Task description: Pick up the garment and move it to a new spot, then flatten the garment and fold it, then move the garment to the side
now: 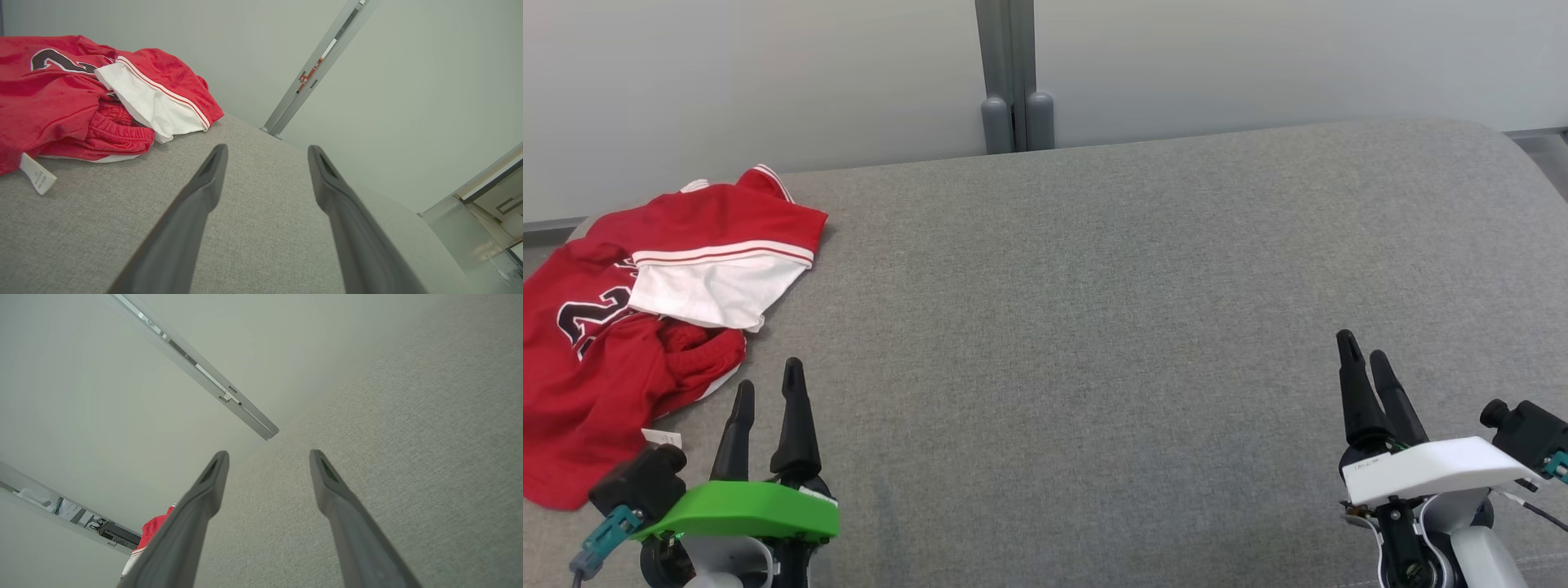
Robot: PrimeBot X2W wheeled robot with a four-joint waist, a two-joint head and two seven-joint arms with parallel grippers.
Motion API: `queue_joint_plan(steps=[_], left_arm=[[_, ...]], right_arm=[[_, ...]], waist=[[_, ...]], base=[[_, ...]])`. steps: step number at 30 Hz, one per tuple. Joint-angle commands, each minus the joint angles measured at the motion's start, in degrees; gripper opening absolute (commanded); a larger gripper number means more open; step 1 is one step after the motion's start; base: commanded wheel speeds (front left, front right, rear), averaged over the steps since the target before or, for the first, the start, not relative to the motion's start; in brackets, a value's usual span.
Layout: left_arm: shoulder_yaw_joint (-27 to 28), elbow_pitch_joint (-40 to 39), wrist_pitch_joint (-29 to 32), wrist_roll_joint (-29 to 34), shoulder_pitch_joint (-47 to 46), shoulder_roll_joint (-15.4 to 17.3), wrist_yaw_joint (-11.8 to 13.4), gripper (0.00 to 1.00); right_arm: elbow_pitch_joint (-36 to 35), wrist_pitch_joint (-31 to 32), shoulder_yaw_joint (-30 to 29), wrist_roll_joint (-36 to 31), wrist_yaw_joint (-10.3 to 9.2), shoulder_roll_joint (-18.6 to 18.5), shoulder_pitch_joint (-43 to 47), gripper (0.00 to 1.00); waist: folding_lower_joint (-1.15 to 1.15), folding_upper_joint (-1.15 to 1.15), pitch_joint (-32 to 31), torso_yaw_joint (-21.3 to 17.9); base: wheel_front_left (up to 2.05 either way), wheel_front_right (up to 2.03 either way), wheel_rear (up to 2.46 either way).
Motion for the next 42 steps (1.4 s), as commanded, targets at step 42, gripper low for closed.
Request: queue_joint_plan(steps=[42], left_arm=[[-4.55,0.69,-6.23,25.82,1.65,1.36,3.81,1.00]], right_arm=[[-1.65,-6.31,1.93,-25.69,0.03,-0.42,1.25,1.00]], waist=[[0.00,0.00,-0.61,0.52]], base=[[0.00,0.00,0.00]])
